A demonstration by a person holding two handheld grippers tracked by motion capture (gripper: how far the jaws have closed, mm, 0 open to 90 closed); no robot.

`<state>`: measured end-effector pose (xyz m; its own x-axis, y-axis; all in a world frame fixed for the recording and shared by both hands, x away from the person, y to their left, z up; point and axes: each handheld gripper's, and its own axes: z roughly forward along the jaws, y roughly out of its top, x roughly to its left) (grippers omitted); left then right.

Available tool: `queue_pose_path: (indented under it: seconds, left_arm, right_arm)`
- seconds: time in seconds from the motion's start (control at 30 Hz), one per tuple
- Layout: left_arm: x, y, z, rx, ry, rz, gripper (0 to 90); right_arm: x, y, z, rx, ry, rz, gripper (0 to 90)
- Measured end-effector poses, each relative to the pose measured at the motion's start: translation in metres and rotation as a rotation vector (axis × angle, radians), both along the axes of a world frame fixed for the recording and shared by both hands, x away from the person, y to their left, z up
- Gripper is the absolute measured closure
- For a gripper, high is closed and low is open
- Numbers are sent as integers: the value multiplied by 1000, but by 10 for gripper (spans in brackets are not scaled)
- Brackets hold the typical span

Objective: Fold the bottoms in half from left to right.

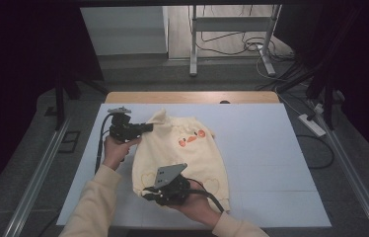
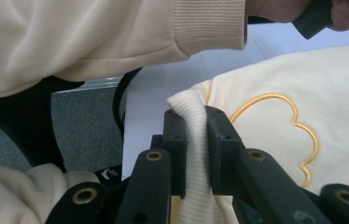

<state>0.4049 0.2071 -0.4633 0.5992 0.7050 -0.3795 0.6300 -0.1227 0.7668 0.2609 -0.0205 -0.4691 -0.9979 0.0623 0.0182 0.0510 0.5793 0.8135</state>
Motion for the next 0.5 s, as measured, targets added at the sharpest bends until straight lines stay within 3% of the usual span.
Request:
queue_pose_path:
  seconds: [0.5]
  left_arm:
    - [6,-13,-8,-5,1,8,821]
  right_arm:
    - [3,-29,-3,5,14,-56,792]
